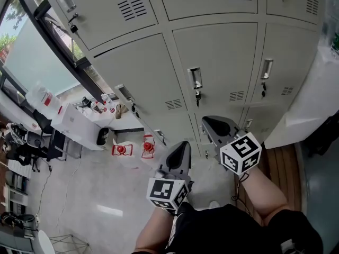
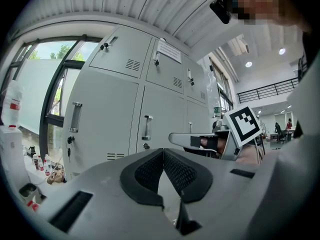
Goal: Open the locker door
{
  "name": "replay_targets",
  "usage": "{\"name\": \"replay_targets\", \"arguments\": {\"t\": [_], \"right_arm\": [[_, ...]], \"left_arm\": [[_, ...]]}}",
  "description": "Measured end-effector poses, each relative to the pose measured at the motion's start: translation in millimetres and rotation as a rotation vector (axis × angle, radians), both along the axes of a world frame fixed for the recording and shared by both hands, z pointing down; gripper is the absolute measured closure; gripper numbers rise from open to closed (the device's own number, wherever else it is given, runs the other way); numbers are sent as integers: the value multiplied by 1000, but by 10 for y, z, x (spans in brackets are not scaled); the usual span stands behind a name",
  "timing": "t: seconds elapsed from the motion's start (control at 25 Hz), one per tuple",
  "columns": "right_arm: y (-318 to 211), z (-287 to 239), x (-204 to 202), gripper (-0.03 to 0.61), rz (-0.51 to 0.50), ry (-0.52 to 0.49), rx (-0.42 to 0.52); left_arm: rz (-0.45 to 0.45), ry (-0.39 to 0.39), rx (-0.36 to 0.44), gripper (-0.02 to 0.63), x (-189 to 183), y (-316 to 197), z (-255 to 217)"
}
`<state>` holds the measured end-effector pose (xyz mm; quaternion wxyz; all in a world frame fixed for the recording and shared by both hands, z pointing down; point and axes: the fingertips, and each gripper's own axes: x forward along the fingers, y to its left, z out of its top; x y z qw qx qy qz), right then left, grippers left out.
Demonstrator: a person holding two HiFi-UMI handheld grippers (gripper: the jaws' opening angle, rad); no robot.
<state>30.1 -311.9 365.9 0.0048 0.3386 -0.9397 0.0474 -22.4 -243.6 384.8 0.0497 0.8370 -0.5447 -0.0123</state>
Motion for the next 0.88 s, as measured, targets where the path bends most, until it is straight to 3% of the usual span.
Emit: {"name": "replay_targets", "arguments": {"t": [0.44,0.88], "right_arm": [[-392,-27,-199,525,110,-13,0],[-861,62,-378,525,252,-1,-50]], "left_arm": [[118,-20,-3,597,-192,-323,6],[246,8,-12,597,-423,-711,49]]}}
